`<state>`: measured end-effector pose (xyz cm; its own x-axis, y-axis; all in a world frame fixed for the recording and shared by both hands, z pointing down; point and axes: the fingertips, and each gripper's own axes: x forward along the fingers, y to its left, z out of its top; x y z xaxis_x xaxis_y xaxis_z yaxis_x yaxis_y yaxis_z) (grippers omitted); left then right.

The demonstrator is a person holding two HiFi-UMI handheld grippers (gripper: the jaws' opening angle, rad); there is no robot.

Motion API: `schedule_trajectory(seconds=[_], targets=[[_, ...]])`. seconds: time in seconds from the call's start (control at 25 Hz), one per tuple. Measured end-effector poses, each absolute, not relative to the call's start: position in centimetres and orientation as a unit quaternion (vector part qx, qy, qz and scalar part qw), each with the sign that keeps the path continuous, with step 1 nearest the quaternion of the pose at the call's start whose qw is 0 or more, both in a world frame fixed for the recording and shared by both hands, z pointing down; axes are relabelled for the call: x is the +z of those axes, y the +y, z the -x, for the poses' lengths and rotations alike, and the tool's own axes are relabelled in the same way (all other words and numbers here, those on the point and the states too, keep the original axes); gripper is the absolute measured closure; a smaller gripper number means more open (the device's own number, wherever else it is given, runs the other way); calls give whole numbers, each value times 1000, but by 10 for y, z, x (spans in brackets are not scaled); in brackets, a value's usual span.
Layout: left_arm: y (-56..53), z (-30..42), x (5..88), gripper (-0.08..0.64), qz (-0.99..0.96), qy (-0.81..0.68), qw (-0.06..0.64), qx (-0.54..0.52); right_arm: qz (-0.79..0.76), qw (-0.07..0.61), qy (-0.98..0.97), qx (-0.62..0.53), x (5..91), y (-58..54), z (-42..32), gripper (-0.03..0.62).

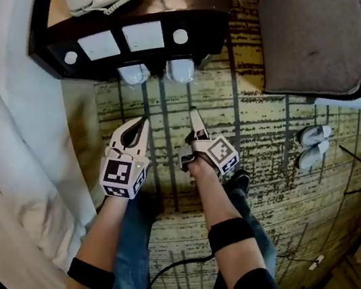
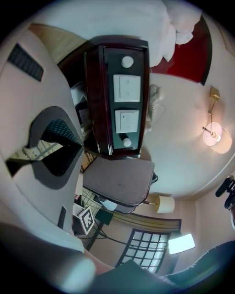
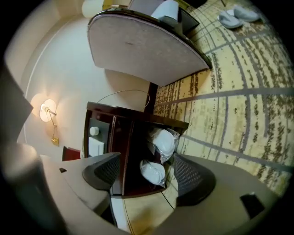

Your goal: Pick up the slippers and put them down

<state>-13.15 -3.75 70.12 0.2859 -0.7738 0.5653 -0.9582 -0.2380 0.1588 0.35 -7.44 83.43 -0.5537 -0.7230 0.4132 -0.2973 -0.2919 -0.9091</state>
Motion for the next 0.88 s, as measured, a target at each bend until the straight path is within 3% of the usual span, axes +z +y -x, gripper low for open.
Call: schedule_trajectory(seconds=[0.12,0.4,0.88], targets=[[-54,134,749,557,-766,-568,236,189,426,203,568,-674,877,-92,9,202],[-90,124,819,557,-783,-554,212,187,415,230,574,-668,955,-133,28,202],[-111,136,856,557,-793,-553,185,176,425,290,556,-652,994,-187,64,201]])
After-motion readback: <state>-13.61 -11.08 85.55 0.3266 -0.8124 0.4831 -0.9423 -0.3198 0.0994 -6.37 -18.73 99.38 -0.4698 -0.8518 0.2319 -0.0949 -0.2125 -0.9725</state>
